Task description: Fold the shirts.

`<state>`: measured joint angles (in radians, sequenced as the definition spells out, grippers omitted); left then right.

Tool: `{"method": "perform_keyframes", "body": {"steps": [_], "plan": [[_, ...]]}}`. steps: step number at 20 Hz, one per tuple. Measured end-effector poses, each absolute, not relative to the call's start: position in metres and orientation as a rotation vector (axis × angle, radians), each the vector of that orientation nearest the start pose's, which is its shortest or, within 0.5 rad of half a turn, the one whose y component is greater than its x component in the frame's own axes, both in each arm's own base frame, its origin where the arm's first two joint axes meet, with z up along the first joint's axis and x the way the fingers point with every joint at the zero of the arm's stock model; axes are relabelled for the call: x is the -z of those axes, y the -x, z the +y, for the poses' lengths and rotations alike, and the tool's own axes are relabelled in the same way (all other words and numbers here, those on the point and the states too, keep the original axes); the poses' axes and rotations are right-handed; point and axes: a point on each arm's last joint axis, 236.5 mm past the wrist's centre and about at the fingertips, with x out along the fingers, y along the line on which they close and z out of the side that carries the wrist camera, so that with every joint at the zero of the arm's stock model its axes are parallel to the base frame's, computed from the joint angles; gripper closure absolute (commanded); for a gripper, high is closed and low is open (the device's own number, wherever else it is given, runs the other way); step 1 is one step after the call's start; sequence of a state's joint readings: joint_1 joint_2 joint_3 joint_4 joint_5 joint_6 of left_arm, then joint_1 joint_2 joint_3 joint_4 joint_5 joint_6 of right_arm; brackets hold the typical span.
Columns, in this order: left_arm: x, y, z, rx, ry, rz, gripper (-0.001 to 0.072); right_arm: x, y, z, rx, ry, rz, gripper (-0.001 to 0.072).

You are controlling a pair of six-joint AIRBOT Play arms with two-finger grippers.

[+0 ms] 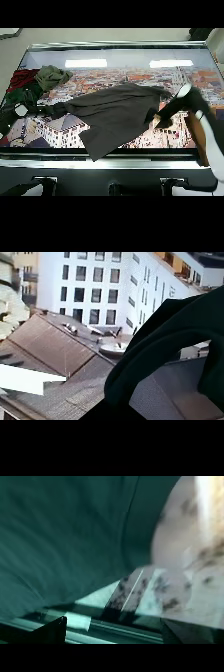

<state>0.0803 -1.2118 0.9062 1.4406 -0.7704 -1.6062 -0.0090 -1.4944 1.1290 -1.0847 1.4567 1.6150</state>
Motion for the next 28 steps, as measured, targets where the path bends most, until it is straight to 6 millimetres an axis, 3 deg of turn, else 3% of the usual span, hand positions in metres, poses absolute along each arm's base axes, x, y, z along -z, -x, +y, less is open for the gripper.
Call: {"method": "perform_keyframes", "body": {"steps": [2,5,6,7,8,9,12,15,17,18,19,21,22,24,26,28], "plan": [[0.024,-0.397,0.01,-0.058,0.205,1.068,0.0679,0.07,-0.271,0.146,-0.288,-0.58,1.817,0.0052],[0.025,-0.395,0.01,-0.054,0.201,1.079,0.0679,0.088,-0.246,0.191,-0.32,-0.661,1.799,0.0053],[0.026,-0.394,0.01,-0.053,0.201,1.084,0.0679,0.09,-0.242,0.204,-0.323,-0.684,1.79,0.0089],[0.027,-0.393,0.01,-0.053,0.201,1.09,0.0679,0.092,-0.242,0.215,-0.32,-0.713,1.769,0.0201],[0.027,-0.392,0.009,-0.052,0.201,1.096,0.0679,0.095,-0.248,0.225,-0.307,-0.742,1.729,0.041],[0.028,-0.39,0.009,-0.052,0.202,1.103,0.0679,0.099,-0.255,0.23,-0.29,-0.751,1.686,0.0668],[0.029,-0.385,0.008,-0.049,0.202,1.13,0.0679,0.092,-0.28,0.237,-0.267,-0.79,1.585,0.0668],[0.012,-0.384,0.007,-0.039,0.193,1.138,0.0679,0.047,-0.322,0.219,-0.318,-0.673,1.422,0.0668],[-0.028,-0.396,0.008,-0.025,0.174,1.07,0.068,-0.015,-0.36,0.19,-0.339,-0.534,1.24,0.0668],[-0.058,-0.405,0.008,-0.018,0.165,1.011,0.0679,-0.06,-0.383,0.167,-0.324,-0.445,1.098,0.0667],[-0.098,-0.413,0.008,-0.009,0.154,0.932,0.068,-0.11,-0.4,0.142,-0.296,-0.369,0.957,0.0667],[-0.204,-0.421,0.008,0.005,0.13,0.705,0.068,-0.233,-0.417,0.093,-0.217,-0.242,0.623,0.0667],[-0.264,-0.415,0.007,0.011,0.117,0.582,0.068,-0.301,-0.411,0.068,-0.169,-0.196,0.448,0.0667],[-0.378,-0.38,0.001,0.03,0.098,0.327,0.0679,-0.414,-0.371,0.029,-0.082,-0.131,0.167,0.0667],[-0.463,-0.329,-0.003,0.039,0.08,0.126,0.068,-0.485,-0.321,0.008,-0.024,-0.096,-0.008,0.0667],[-0.516,-0.28,-0.007,0.045,0.072,-0.022,0.068,-0.525,-0.274,-0.005,0.019,-0.076,-0.113,0.0668]]}}
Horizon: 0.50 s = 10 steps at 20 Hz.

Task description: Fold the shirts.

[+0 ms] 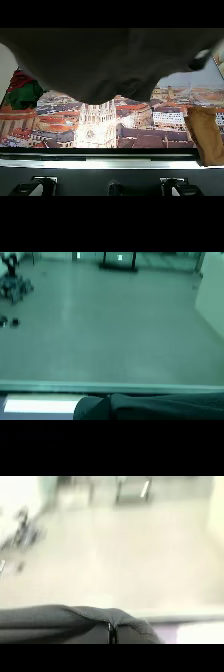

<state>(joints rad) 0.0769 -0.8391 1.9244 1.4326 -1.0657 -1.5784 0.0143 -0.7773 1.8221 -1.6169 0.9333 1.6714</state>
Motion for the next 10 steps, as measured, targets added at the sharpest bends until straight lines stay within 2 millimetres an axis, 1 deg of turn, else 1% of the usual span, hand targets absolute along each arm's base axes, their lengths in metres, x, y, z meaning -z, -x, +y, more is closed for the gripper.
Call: {"method": "perform_keyframes", "body": {"steps": [1,2,3,5,6,7,8,9,10], "plan": [[-0.534,-0.259,-0.008,0.046,0.069,-0.076,0.068,-0.536,-0.256,-0.008,0.032,-0.071,-0.143,0.0668],[-0.545,-0.246,-0.009,0.046,0.067,-0.11,0.068,-0.543,-0.244,-0.011,0.042,-0.067,-0.164,0.0668],[-0.552,-0.237,-0.01,0.046,0.068,-0.132,0.068,-0.547,-0.234,-0.014,0.053,-0.064,-0.174,0.0668],[-0.558,-0.229,-0.01,0.046,0.069,-0.152,0.068,-0.548,-0.226,-0.017,0.065,-0.07,-0.169,0.0668],[-0.559,-0.228,-0.009,0.043,0.069,-0.154,0.068,-0.546,-0.225,-0.018,0.069,-0.077,-0.16,0.0668],[-0.558,-0.233,-0.009,0.043,0.07,-0.144,0.068,-0.541,-0.228,-0.019,0.074,-0.083,-0.138,0.0668],[-0.548,-0.244,-0.008,0.04,0.07,-0.103,0.068,-0.533,-0.237,-0.019,0.078,-0.091,-0.101,0.0668],[-0.533,-0.26,-0.007,0.038,0.067,-0.045,0.0679,-0.519,-0.25,-0.02,0.083,-0.097,-0.042,0.0668],[-0.514,-0.28,-0.005,0.037,0.06,0.023,0.0679,-0.503,-0.266,-0.02,0.088,-0.101,0.024,0.0668]]}}
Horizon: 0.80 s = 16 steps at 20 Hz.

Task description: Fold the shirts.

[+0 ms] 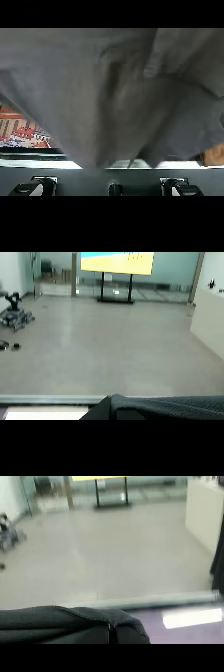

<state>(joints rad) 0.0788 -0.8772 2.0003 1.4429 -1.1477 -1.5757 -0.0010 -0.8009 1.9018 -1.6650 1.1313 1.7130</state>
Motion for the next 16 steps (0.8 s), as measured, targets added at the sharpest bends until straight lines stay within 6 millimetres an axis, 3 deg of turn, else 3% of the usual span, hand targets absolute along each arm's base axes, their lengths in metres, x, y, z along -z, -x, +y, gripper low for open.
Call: {"method": "perform_keyframes", "body": {"steps": [1,3,7,8,10,12,16], "plan": [[-0.489,-0.304,-0.004,0.037,0.054,0.109,0.0679,-0.482,-0.285,-0.021,0.093,-0.104,0.103,0.0667],[-0.426,-0.354,0.0,0.038,0.043,0.298,0.0679,-0.422,-0.333,-0.021,0.108,-0.107,0.322,0.0666],[-0.25,-0.449,0.009,0.046,0.034,0.739,0.0679,-0.257,-0.432,-0.007,0.089,-0.131,0.802,0.0666],[-0.203,-0.466,0.011,0.05,0.033,0.847,0.0679,-0.214,-0.454,-0.003,0.079,-0.143,0.898,0.0666],[-0.129,-0.494,0.011,0.061,0.052,0.985,0.0679,-0.148,-0.493,0.009,0.055,-0.192,1.0,0.0667],[-0.067,-0.514,0.006,0.083,0.088,1.08,0.0679,-0.092,-0.524,0.02,0.042,-0.256,1.051,0.0668],[0.004,-0.538,-0.007,0.117,0.17,1.15,0.0679,-0.04,-0.569,0.027,0.051,-0.351,1.011,0.0669]]}}
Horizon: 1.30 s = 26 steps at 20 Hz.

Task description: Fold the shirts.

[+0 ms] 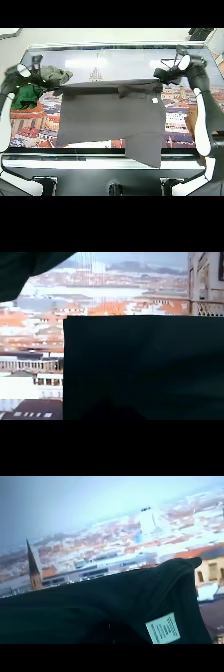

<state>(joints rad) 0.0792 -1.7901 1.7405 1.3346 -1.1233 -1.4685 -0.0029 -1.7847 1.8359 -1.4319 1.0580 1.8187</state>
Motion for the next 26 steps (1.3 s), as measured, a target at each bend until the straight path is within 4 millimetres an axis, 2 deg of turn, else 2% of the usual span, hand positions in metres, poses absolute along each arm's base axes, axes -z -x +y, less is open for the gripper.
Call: {"method": "perform_keyframes", "body": {"steps": [2,4,6,8,11,14,18,19,20,21,23,26], "plan": [[0.017,-0.543,-0.011,0.125,0.193,1.156,0.0679,-0.034,-0.581,0.029,0.045,-0.372,0.983,0.0668],[0.022,-0.541,-0.012,0.135,0.202,1.172,0.0679,-0.027,-0.578,0.025,0.036,-0.352,1.008,0.0668],[0.023,-0.529,-0.013,0.163,0.192,1.217,0.0679,-0.017,-0.559,0.017,0.034,-0.324,1.1,0.0668],[0.03,-0.507,-0.016,0.197,0.185,1.31,0.0679,0.004,-0.526,0.01,0.039,-0.303,1.26,0.0668],[0.056,-0.471,-0.023,0.238,0.189,1.483,0.0679,0.038,-0.483,0.008,0.038,-0.294,1.466,0.0668],[0.078,-0.441,-0.027,0.255,0.212,1.633,0.0679,0.058,-0.465,0.01,0.034,-0.309,1.556,0.0668],[0.083,-0.417,-0.033,0.283,0.237,1.746,0.0675,0.065,-0.459,0.012,0.034,-0.323,1.586,0.0667],[0.081,-0.414,-0.037,0.298,0.25,1.757,0.0558,0.066,-0.459,0.012,0.036,-0.327,1.588,0.0623],[0.081,-0.412,-0.04,0.311,0.264,1.767,0.0326,0.065,-0.46,0.011,0.04,-0.331,1.585,0.0466],[0.078,-0.411,-0.044,0.328,0.279,1.772,0.0234,0.061,-0.462,0.01,0.043,-0.335,1.573,0.0385],[0.067,-0.411,-0.046,0.352,0.297,1.763,0.0232,0.044,-0.466,0.005,0.046,-0.35,1.541,0.0327],[0.036,-0.414,-0.036,0.341,0.321,1.711,0.0234,0.007,-0.453,-0.019,0.063,-0.382,1.534,0.0312]]}}
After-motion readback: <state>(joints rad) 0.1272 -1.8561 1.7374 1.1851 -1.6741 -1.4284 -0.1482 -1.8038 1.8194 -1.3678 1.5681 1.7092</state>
